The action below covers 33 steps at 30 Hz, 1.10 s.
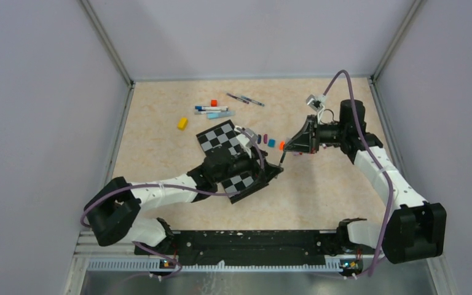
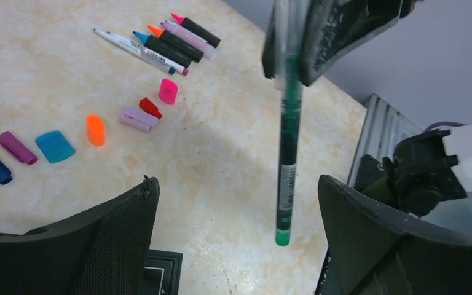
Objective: Open the pen caps
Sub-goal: Pick up the pen from the center of the board.
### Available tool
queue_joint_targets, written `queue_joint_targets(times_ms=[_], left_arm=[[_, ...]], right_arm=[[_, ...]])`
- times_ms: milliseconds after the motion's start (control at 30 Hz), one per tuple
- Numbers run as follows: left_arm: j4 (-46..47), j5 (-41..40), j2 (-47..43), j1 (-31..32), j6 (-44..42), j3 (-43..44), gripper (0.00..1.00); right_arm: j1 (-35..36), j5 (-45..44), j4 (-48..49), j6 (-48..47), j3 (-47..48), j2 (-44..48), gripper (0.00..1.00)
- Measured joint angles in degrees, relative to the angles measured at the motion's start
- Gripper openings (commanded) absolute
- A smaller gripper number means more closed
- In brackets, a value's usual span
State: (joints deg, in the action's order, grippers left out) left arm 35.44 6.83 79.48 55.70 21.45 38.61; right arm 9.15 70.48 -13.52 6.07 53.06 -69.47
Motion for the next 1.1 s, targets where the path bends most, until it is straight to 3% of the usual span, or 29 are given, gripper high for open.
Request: queue_joint_targets(times_ms=[200, 533, 600, 633, 667, 700, 800, 967, 1100], left_arm=[[7.02, 14.34, -1.86, -7.32, 5.55, -2.67, 0.94], [17.46, 30.21, 7.23, -7.15, 13.57, 0.17, 0.62], [18.05, 31.41, 9.05, -6.95, 14.95, 0.98, 0.51], [18.10, 31.85, 9.79, -6.91, 15.47, 1.46, 0.39], [18.10, 32.26, 10.32, -6.84, 15.93, 1.84, 0.17], [18.16, 32.65, 10.64, -6.84, 16.46, 2.05, 0.03], [18.08, 33.55, 11.19, -6.80, 16.83, 2.56, 0.00], [18.01, 33.83, 11.19, -6.80, 16.83, 2.56, 0.00], [17.88, 33.83, 11.19, -6.80, 16.76, 2.56, 0.00]], right_arm=[[-0.33, 7.32, 2.84, -0.94, -2.21, 0.74, 0.00], [-0.33, 9.22, 4.96, -0.90, -2.93, 0.74, 0.00], [-0.33, 9.27, 5.20, -0.90, -2.93, 0.74, 0.00], [-0.33, 9.29, 5.27, -0.90, -2.93, 0.74, 0.00], [-0.33, 9.33, 5.33, -0.92, -2.95, 0.74, 0.00], [-0.33, 9.35, 5.42, -0.92, -2.95, 0.72, 0.00], [-0.33, 9.62, 5.55, -0.85, -3.21, 0.74, 0.00], [-0.37, 9.75, 5.38, -0.55, -3.28, 0.74, 0.44], [-1.14, 9.79, 5.07, -0.42, -3.28, 0.76, 0.52]])
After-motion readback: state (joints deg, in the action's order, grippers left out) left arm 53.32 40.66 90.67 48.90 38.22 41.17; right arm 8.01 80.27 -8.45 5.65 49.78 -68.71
